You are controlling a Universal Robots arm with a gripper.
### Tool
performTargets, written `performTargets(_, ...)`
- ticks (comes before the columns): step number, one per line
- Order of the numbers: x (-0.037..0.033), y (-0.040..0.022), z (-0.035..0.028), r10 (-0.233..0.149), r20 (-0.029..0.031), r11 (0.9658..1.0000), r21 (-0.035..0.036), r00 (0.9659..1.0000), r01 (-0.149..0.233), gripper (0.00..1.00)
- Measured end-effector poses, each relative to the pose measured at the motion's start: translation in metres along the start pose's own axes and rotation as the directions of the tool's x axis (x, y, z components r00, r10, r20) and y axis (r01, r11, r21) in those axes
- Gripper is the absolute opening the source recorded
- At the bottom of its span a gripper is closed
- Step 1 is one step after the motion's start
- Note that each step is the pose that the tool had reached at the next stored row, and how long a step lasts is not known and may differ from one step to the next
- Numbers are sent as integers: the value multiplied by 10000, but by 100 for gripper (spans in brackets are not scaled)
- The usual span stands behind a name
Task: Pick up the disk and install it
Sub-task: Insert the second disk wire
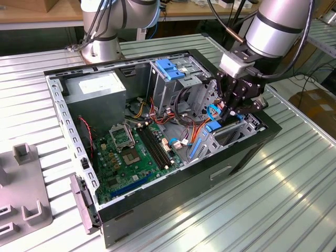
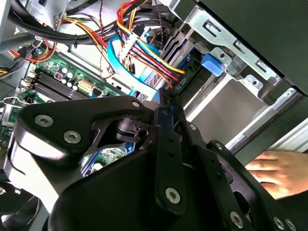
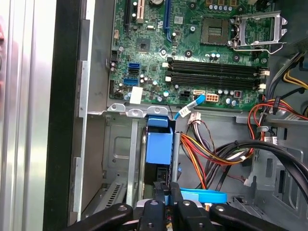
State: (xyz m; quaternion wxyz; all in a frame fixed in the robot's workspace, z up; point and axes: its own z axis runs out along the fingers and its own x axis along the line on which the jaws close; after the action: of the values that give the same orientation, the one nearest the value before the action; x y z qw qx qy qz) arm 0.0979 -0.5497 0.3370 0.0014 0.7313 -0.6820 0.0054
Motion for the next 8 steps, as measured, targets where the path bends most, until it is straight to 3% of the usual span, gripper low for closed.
performTargets(3,0,0,-1,-1,5,10000,1,10000,1,16)
performTargets(4,-1,-1,-36,-1,33,10000,6,10000,1,24)
performTargets(6,2,-1,-200,0,12,10000,1,10000,0,24)
performTargets(8,2,-1,-226,0,10,10000,1,10000,0,24)
